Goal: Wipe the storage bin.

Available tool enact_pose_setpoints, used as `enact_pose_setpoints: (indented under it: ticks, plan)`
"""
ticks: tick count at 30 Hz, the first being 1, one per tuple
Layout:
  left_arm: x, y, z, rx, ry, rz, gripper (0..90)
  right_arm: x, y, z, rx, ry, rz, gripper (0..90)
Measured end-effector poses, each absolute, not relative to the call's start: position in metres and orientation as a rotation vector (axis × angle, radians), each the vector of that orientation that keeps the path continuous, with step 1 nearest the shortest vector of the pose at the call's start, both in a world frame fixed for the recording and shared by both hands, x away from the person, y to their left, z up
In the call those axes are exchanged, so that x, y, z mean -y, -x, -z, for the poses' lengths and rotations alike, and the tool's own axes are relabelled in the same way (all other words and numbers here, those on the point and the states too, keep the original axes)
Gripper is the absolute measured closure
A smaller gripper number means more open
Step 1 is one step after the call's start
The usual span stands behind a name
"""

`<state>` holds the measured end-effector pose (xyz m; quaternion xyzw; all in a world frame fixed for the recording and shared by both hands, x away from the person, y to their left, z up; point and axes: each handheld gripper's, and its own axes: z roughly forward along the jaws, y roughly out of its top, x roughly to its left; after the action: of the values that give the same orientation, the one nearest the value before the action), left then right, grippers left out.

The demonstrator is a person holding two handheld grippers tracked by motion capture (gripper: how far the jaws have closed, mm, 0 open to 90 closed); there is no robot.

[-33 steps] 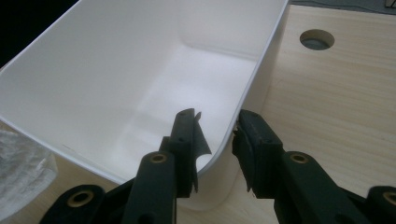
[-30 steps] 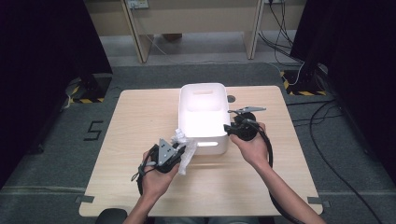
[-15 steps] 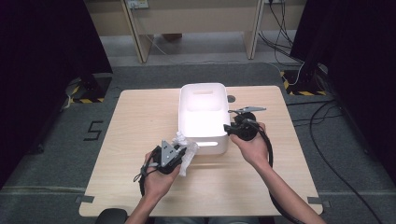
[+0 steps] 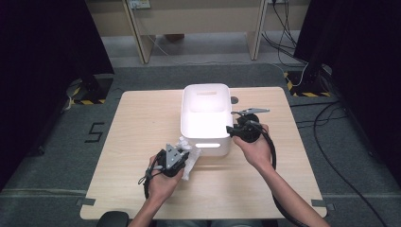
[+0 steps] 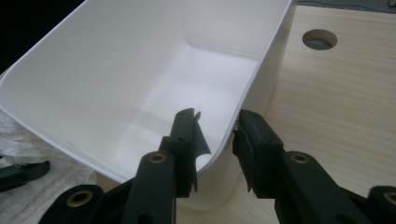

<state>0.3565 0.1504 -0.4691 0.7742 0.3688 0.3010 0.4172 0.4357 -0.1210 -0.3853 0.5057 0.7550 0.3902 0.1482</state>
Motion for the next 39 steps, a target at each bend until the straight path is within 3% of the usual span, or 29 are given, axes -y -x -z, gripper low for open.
enact_pose_setpoints:
  ticks: [26, 39]
  plan:
    - [-0.148, -0.366, 0.494, -0.975, -2.017, -0.691, 74.7, 0.121, -0.437, 0.386, -2.174, -1.455, -1.128, 68.1]
    - [-0.145, -0.365, 0.489, -0.978, -2.000, -0.674, 74.8, 0.122, -0.437, 0.386, -2.172, -1.460, -1.131, 68.0]
